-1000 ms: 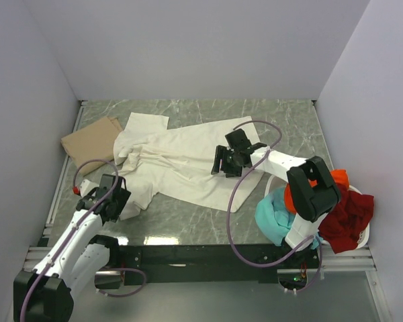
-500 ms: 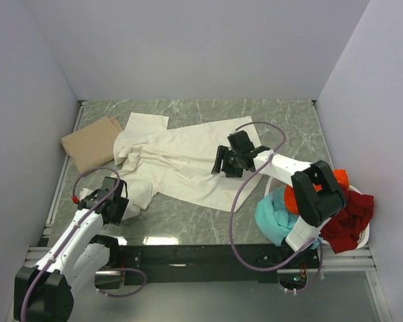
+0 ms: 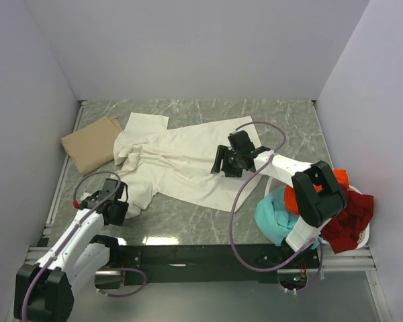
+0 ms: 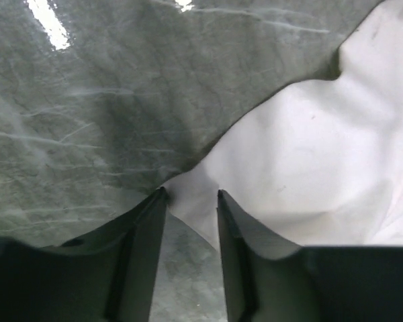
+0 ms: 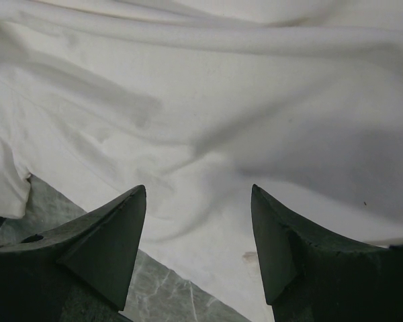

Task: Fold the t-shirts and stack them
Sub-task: Fold the tshirt

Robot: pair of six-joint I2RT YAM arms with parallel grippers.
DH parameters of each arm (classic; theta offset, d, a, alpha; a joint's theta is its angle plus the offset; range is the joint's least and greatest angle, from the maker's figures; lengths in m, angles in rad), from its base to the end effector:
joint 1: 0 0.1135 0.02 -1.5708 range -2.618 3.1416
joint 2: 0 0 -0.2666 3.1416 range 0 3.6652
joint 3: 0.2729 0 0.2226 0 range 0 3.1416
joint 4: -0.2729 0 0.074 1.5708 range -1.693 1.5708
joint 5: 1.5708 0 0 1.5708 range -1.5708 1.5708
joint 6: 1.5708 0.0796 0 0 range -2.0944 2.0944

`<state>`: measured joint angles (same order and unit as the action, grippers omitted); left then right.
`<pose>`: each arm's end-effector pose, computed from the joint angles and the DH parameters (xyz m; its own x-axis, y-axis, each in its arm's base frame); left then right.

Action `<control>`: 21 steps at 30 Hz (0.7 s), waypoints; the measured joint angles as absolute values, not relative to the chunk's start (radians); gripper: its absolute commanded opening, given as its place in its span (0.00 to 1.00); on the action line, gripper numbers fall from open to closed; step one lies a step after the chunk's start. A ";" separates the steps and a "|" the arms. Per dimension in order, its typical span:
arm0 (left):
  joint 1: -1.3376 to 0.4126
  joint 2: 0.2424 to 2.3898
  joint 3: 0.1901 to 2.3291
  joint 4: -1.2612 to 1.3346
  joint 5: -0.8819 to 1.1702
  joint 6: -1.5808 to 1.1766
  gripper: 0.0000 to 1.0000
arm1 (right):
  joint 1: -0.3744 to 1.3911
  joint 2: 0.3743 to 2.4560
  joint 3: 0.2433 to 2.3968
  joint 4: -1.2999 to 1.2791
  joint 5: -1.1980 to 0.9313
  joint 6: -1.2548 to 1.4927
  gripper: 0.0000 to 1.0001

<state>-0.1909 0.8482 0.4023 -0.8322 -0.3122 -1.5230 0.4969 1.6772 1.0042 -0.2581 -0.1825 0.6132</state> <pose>0.1089 0.0039 0.1318 -0.1384 -0.9414 -0.3075 -0.9345 0.2269 -0.2742 0.2957 0.1768 0.1697 -0.9013 0.1550 -0.4044 -0.0554 0.8848 0.4626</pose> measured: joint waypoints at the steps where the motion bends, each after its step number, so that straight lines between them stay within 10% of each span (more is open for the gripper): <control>1: -0.190 0.848 0.398 -0.825 -0.311 -1.527 0.38 | 0.497 1.677 1.004 -0.257 -0.184 0.613 0.70; 12: -0.189 0.843 0.384 -0.800 -0.293 -1.549 0.02 | 0.497 1.677 1.004 -0.254 -0.190 0.613 0.70; 21: -0.189 0.834 0.509 -0.857 -0.385 -1.467 0.00 | 0.551 1.649 1.002 -0.310 -0.129 0.585 0.68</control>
